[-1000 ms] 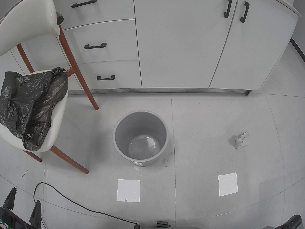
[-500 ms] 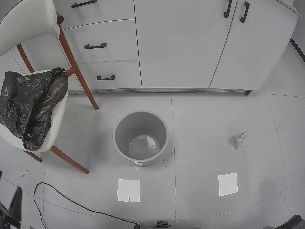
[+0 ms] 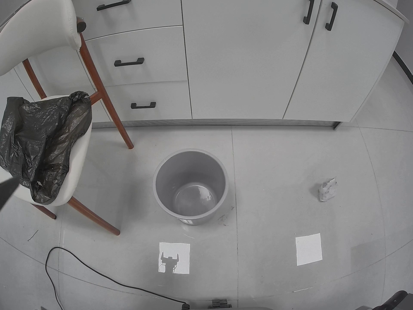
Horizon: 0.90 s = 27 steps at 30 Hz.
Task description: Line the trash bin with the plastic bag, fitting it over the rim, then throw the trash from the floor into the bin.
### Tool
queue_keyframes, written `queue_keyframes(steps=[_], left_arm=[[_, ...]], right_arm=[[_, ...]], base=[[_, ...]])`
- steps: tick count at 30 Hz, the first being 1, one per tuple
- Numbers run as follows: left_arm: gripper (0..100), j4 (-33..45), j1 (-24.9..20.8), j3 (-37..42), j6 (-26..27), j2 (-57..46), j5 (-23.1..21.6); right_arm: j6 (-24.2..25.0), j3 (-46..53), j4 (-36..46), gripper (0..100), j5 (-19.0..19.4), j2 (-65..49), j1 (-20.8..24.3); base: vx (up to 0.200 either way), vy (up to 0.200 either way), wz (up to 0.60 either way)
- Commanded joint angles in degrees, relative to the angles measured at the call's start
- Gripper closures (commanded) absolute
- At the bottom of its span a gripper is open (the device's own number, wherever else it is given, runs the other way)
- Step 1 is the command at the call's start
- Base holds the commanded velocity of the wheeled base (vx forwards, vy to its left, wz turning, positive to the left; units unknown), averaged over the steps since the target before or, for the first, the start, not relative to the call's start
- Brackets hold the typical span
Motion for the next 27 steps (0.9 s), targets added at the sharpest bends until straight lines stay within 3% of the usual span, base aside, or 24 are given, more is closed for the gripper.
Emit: queue_keyframes(steps=[1, 4, 8, 10, 12, 17, 27], left_arm=[[0, 31.72, -1.71, -20.19, 4.07, 31.65, -0.10], [0, 39.10, -1.71, -20.45, 8.38, 32.26, 0.60], [0, 39.98, -2.24, -16.76, 14.09, 30.42, -0.45], [0, 38.93, -2.15, -16.23, 13.74, 30.33, -0.98], [0, 35.76, -2.06, -16.41, 10.40, 30.85, -3.62], [0, 29.43, -1.53, -16.59, 2.40, 31.47, -8.63], [0, 27.94, -1.36, -17.11, 0.56, 32.61, -11.00]], right_arm=[[14.60, -15.04, 24.53, 0, 14.58, 20.92, 6.95], [24.00, -19.26, 29.36, 0, 21.96, 23.82, 9.24], [26.55, -16.10, 24.00, 0, 21.96, 23.56, 8.98], [26.55, -14.25, 21.45, 0, 21.88, 22.86, 8.62], [26.73, -10.38, 15.21, 0, 21.61, 21.01, 8.10], [26.55, -7.31, 8.53, 0, 19.85, 21.10, 5.90], [26.02, -7.57, 7.13, 0, 20.29, 21.63, 7.13]], base=[[0.000, 0.000, 0.00], [0.000, 0.000, 0.00], [0.000, 0.000, 0.00], [0.000, 0.000, 0.00], [0.000, 0.200, 0.00], [0.000, 0.200, 0.00], [0.000, 0.200, 0.00]])
